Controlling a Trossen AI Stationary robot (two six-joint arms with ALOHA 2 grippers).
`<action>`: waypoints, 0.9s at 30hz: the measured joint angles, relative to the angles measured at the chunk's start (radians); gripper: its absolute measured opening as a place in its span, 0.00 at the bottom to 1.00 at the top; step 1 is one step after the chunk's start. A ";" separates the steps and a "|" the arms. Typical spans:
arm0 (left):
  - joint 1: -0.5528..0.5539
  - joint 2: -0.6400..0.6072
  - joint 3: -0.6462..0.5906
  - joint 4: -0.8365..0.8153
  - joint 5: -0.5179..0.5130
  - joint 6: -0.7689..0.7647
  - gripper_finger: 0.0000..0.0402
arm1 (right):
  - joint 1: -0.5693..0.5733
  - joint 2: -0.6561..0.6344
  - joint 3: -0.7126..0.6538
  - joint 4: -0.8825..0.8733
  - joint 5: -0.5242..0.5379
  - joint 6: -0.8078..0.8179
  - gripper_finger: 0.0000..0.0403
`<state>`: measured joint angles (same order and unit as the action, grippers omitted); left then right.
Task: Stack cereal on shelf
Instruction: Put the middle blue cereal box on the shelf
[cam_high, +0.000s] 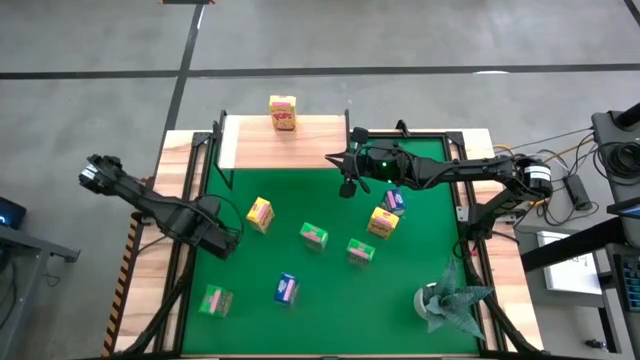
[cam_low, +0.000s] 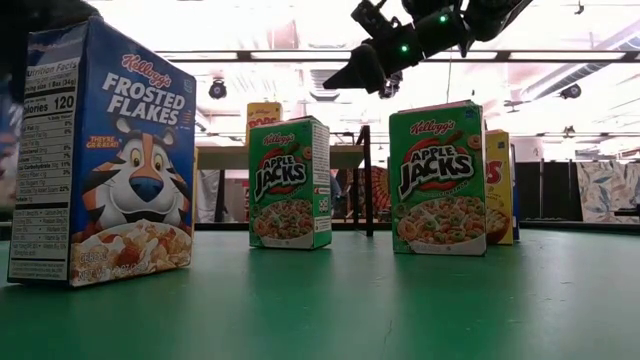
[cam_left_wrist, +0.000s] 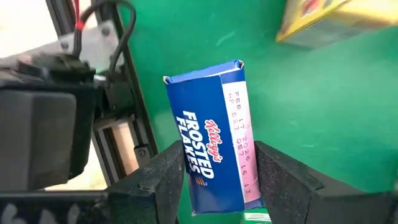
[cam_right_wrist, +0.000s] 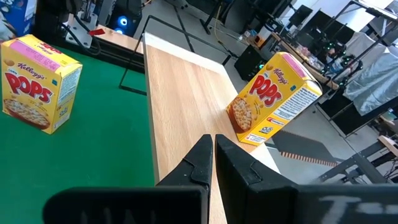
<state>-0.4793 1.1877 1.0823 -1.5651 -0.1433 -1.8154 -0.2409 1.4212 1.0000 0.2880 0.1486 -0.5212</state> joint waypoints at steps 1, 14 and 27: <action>0.000 0.000 0.020 -0.007 -0.013 0.001 0.42 | 0.000 0.000 0.000 0.000 0.000 0.004 0.02; 0.011 0.072 0.396 -0.005 -0.393 0.474 0.42 | 0.000 0.000 0.000 0.000 0.000 0.012 0.02; 0.234 0.163 0.637 -0.006 -0.488 1.323 0.42 | 0.000 0.000 0.000 -0.024 0.000 0.031 0.02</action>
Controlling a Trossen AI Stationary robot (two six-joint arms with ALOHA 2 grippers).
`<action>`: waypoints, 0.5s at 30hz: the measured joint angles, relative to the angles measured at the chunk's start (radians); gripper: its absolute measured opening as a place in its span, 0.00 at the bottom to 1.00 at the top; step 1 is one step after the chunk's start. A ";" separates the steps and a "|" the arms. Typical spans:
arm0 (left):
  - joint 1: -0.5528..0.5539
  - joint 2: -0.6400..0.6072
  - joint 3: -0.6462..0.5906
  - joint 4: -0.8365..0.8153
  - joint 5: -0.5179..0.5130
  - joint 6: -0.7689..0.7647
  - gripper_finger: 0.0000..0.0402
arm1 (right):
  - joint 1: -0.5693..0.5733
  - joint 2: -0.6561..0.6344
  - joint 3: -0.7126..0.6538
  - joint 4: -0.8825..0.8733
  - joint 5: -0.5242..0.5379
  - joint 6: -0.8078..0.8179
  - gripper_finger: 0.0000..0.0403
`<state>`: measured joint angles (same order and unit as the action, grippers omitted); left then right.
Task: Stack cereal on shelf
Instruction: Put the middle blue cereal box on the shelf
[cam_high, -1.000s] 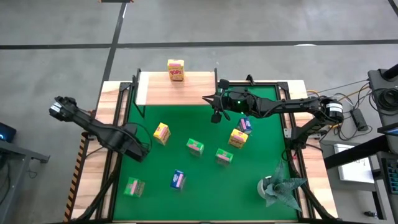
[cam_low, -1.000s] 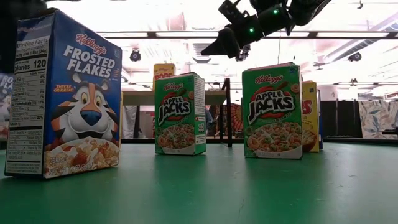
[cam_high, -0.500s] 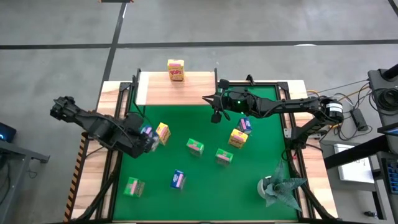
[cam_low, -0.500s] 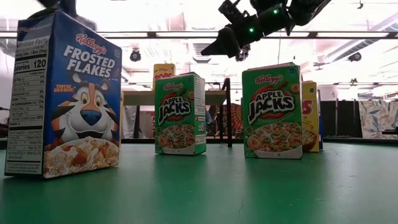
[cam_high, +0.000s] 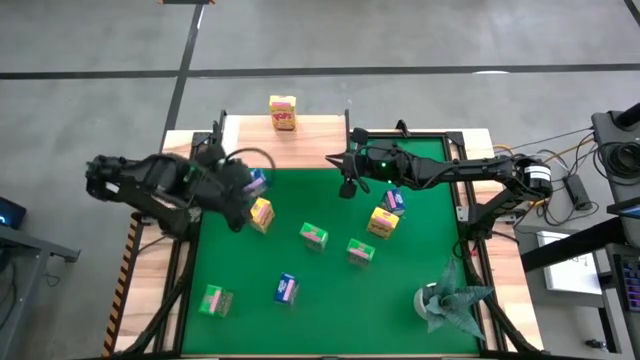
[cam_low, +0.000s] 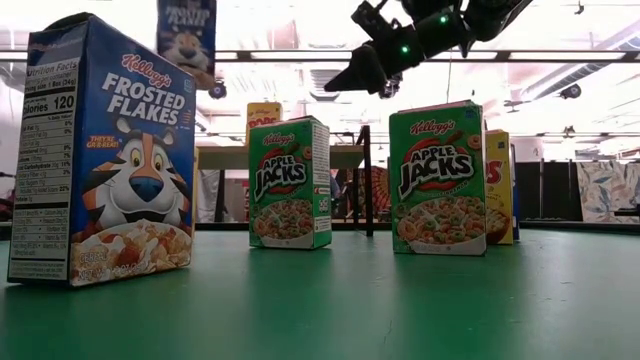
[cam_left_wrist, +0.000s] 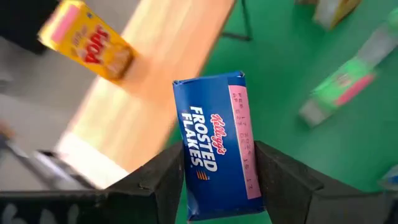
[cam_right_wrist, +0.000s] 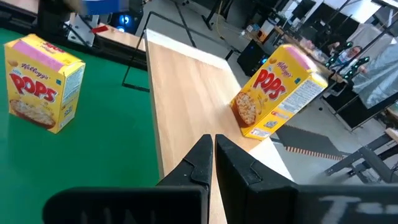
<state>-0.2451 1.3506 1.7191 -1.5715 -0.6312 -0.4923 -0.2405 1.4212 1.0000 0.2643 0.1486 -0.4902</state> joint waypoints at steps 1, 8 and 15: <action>0.027 0.000 0.000 0.001 0.000 0.063 0.42 | 0.000 0.000 0.000 -0.004 0.000 0.001 0.02; 0.270 -0.022 -0.013 0.102 -0.007 0.439 0.42 | 0.000 0.000 0.000 -0.006 -0.002 0.010 0.02; 0.564 -0.054 -0.035 0.238 0.166 0.709 0.42 | 0.000 0.000 0.000 -0.006 -0.002 0.012 0.02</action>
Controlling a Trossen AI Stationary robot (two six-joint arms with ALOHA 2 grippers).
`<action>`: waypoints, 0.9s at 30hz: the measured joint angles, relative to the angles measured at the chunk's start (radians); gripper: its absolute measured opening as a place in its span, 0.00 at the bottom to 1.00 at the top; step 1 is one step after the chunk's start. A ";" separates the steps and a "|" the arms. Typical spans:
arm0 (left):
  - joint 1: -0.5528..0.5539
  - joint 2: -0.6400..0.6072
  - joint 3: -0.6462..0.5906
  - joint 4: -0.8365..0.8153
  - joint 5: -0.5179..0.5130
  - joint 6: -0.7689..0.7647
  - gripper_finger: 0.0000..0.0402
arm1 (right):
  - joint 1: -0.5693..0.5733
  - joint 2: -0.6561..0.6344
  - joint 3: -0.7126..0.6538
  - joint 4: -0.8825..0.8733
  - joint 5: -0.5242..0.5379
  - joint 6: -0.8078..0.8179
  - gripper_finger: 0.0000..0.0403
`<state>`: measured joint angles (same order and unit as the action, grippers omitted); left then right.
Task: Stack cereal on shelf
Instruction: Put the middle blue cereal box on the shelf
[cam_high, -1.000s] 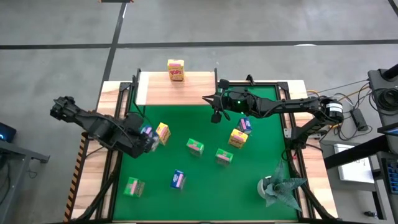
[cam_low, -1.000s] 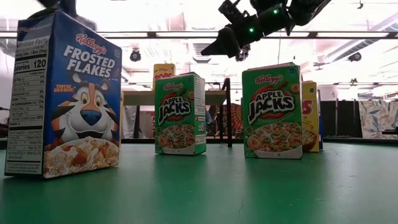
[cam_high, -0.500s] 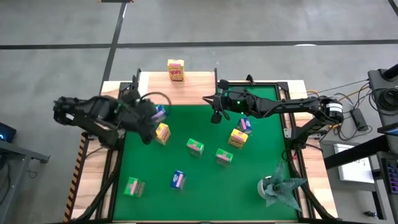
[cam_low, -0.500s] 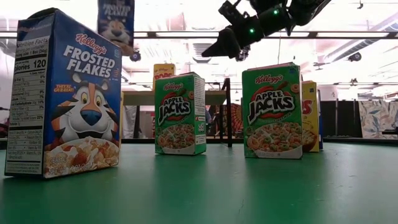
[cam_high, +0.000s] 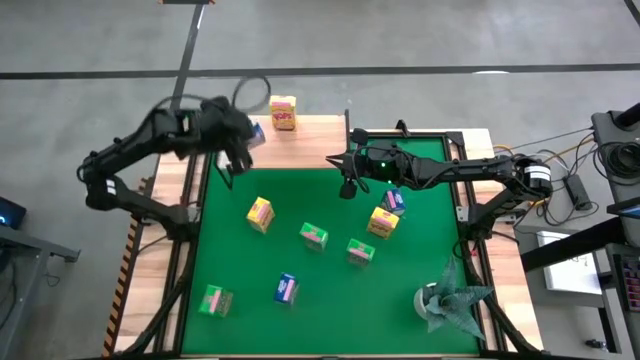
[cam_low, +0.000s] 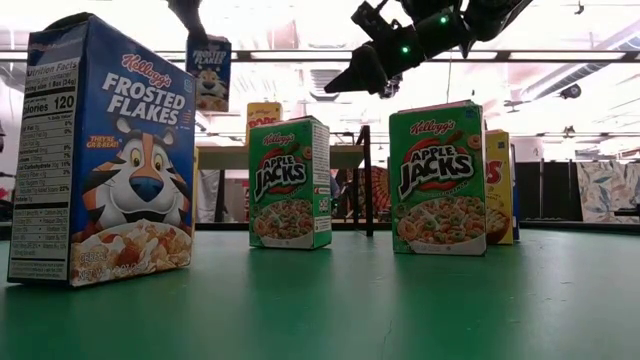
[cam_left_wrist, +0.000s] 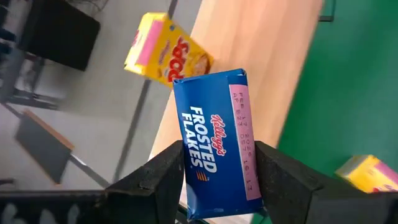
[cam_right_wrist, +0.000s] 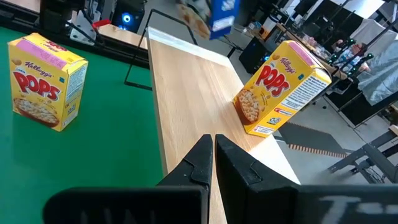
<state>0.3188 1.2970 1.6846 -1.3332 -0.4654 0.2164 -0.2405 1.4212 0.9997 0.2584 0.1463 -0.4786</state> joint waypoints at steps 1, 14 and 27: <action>0.044 -0.005 -0.006 0.015 0.033 0.025 0.42 | 0.000 0.000 0.000 0.000 0.000 0.000 0.02; 0.477 0.045 -0.018 0.149 0.409 0.228 0.42 | 0.000 0.000 0.000 -0.016 0.000 -0.002 0.02; 0.595 0.185 -0.017 0.159 0.498 0.288 0.42 | 0.000 0.000 0.000 -0.016 0.000 -0.010 0.02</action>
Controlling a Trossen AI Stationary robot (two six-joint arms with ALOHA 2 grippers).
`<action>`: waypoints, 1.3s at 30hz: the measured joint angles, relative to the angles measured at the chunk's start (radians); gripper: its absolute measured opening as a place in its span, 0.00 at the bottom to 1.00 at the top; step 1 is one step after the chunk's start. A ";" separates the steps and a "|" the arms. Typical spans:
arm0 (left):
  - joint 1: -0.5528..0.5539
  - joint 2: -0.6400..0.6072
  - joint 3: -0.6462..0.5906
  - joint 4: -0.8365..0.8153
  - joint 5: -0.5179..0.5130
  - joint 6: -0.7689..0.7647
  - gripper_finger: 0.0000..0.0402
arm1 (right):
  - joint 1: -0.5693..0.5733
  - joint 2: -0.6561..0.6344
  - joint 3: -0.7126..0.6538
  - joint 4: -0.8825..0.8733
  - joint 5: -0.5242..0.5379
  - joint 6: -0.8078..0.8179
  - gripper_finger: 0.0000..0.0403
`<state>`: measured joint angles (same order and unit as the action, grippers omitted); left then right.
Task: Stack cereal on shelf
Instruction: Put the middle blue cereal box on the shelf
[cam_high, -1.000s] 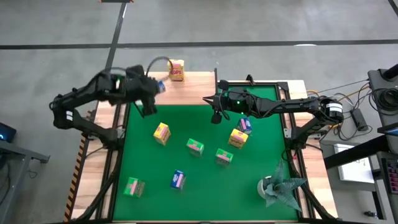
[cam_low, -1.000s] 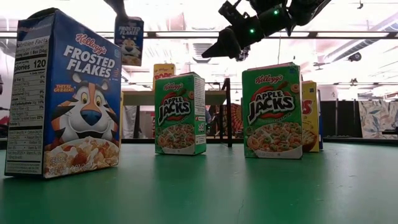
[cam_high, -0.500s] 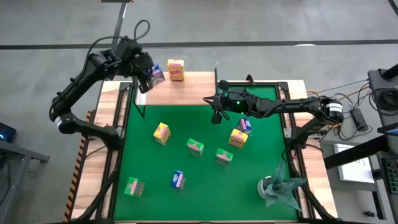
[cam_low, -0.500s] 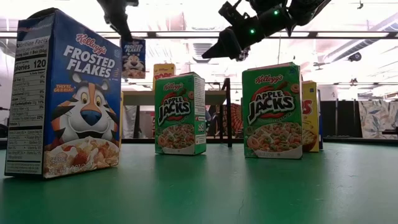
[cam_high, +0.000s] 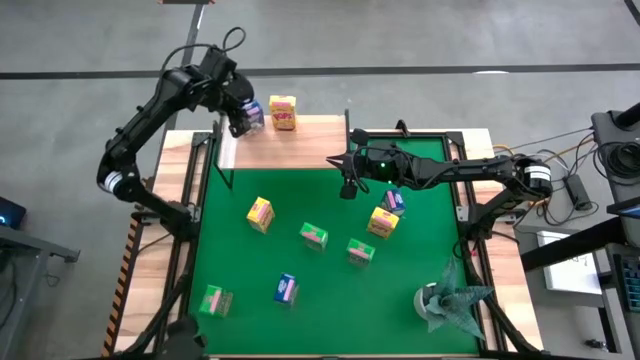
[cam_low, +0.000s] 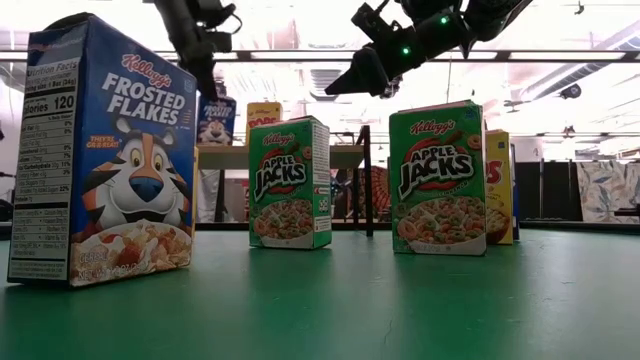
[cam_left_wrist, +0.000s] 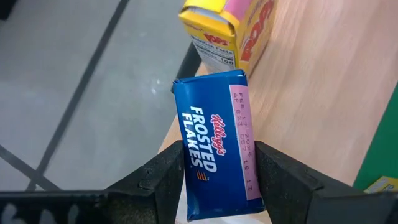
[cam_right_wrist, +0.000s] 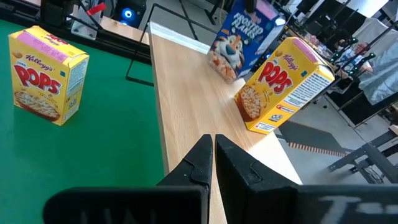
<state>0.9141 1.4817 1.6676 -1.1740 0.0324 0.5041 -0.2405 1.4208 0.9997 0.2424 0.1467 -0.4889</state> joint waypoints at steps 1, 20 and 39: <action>0.001 0.008 0.000 -0.005 0.003 0.000 0.42 | 0.000 0.000 0.000 0.000 0.000 0.000 0.02; 0.011 0.019 0.002 -0.014 -0.068 0.050 0.57 | 0.000 0.000 0.000 0.000 0.000 -0.001 0.02; -0.109 -0.155 -0.038 0.061 0.054 -0.127 0.46 | -0.001 0.000 0.000 0.013 0.003 -0.040 0.02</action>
<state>0.8049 1.3263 1.6299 -1.1132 0.0860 0.3770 -0.2413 1.4208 0.9997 0.2558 0.1493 -0.5288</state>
